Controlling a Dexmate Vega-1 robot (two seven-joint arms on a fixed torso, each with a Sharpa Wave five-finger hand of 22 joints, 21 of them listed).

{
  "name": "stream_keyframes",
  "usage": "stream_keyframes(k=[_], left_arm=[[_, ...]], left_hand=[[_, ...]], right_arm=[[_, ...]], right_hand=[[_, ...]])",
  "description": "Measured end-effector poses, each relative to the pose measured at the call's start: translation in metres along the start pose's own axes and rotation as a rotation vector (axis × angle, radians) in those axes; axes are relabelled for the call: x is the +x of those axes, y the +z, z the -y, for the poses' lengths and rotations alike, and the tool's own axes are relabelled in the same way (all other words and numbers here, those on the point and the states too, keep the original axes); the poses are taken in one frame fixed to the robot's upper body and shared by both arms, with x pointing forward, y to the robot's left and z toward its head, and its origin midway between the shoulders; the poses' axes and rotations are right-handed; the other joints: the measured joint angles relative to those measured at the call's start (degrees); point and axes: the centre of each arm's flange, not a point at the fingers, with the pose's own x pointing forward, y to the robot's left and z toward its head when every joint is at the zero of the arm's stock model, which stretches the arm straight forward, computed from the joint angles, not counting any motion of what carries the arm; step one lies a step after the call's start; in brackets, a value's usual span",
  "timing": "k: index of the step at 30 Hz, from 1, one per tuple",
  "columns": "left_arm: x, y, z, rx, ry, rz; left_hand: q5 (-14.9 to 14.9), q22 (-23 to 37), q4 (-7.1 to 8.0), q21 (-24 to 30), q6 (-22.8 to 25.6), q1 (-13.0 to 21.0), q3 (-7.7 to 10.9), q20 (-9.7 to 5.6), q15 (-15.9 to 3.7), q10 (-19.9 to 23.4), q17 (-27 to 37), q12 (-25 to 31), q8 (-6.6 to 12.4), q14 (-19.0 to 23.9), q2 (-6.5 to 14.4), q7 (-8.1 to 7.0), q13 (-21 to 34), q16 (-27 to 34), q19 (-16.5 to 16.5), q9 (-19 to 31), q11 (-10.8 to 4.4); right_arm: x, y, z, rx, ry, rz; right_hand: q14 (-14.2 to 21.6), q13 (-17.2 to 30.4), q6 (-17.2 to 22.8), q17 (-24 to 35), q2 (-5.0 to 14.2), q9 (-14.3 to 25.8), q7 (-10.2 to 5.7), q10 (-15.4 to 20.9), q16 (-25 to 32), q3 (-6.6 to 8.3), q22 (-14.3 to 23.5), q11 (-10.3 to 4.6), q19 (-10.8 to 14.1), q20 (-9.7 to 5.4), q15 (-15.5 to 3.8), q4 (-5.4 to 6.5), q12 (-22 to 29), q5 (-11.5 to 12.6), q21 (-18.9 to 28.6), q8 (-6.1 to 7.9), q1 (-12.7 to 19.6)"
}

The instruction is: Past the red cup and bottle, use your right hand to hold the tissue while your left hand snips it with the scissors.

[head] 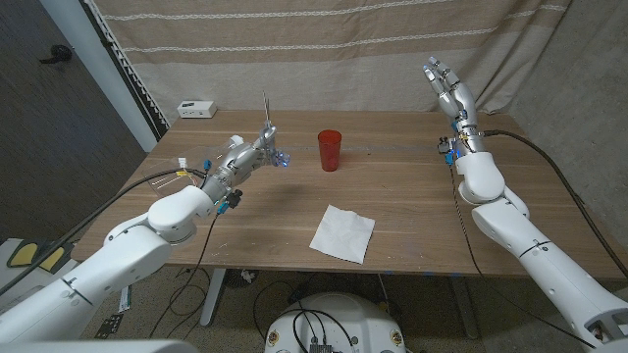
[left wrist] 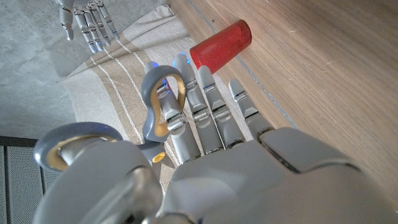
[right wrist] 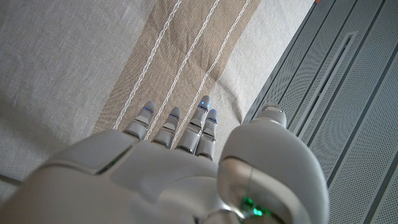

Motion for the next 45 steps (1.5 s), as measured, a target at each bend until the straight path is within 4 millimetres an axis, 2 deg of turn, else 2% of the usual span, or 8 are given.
stream_keyframes(k=[16, 29, 33, 36, 45], left_arm=[[-0.0002, 0.0014, -0.0018, 0.045, -0.055, -0.068], [-0.0015, 0.0037, -0.0061, 0.075, -0.078, -0.1], [-0.0021, 0.0041, -0.0073, 0.08, -0.082, -0.106], [-0.0025, 0.0043, -0.008, 0.082, -0.086, -0.11], [-0.0033, 0.0041, -0.009, 0.087, -0.092, -0.119]], left_hand=[[0.21, 0.22, 0.0, -0.44, -0.22, 0.0, 0.0, -0.22, 0.0, -0.44, -0.01, 0.04, -0.22, 0.0, 0.0, -0.22, -0.53, -0.43, -0.22, 0.52, -0.44], [0.49, 0.21, 0.0, -0.44, -0.22, 0.0, 0.0, -0.21, 0.0, -0.43, 0.26, 0.16, -0.2, -0.01, 0.0, -0.22, -1.01, -0.43, -0.21, 0.54, -0.43], [0.49, 0.21, 0.0, -0.44, -0.22, 0.23, 0.0, -0.21, 0.1, -0.43, 0.26, 0.27, -0.39, 0.16, 0.23, -0.22, -1.16, -0.43, -0.21, 0.8, -0.43], [0.49, 0.21, 0.0, -0.85, -0.22, 0.23, 0.0, -0.21, -0.33, -0.43, 0.26, 0.27, -0.4, 1.77, 0.23, -0.22, -1.61, 0.01, -0.22, 0.79, -0.42], [0.49, 0.2, 0.0, -1.06, 0.0, 0.23, 0.0, -0.53, -0.41, -0.1, 0.26, 0.26, -0.72, 1.85, 0.23, 0.0, -2.39, 0.01, 0.1, 0.63, -0.1]], right_arm=[[-0.0019, -0.0022, 0.0026, -0.004, 0.0, -0.008], [-0.0032, -0.0053, 0.0028, -0.01, 0.014, -0.015], [-0.0036, -0.0061, 0.0022, -0.007, 0.025, -0.019], [-0.0049, -0.0074, 0.0019, -0.009, 0.03, -0.025], [-0.0072, -0.0085, 0.0014, -0.022, 0.042, -0.033]], right_hand=[[-0.06, 0.0, 0.0, 0.01, -0.32, 0.0, 0.0, -0.01, 0.0, 0.0, 0.0, -0.01, -0.21, 0.21, 0.05, 0.0, 0.0, 0.0, 0.01, 0.0, -0.32], [-1.27, 0.0, -1.27, 0.01, -0.32, 0.0, -0.19, -1.46, -0.38, -0.21, 0.0, 0.0, -0.43, 0.43, 0.03, -0.21, -0.5, 0.22, -0.22, 0.0, -0.32], [-1.58, 0.0, -2.19, 0.02, -0.68, 0.0, 0.08, -1.97, -0.39, -0.12, 0.0, 0.1, 1.82, 2.67, -0.14, -0.76, -0.67, 0.44, 0.26, 0.0, 0.05], [-1.65, 0.0, -2.16, 0.02, -0.75, 0.0, 0.1, -1.96, -0.39, -0.33, 0.0, 0.1, 1.84, 3.5, -0.21, -0.97, -0.66, 0.44, 0.27, 0.0, 0.16], [-2.08, 0.0, -2.48, 0.02, -0.76, 0.0, -0.22, -1.96, -0.39, -0.39, 0.0, 0.1, 0.88, 2.54, -0.02, -1.03, -0.67, 0.44, -0.01, 0.0, 0.77]])
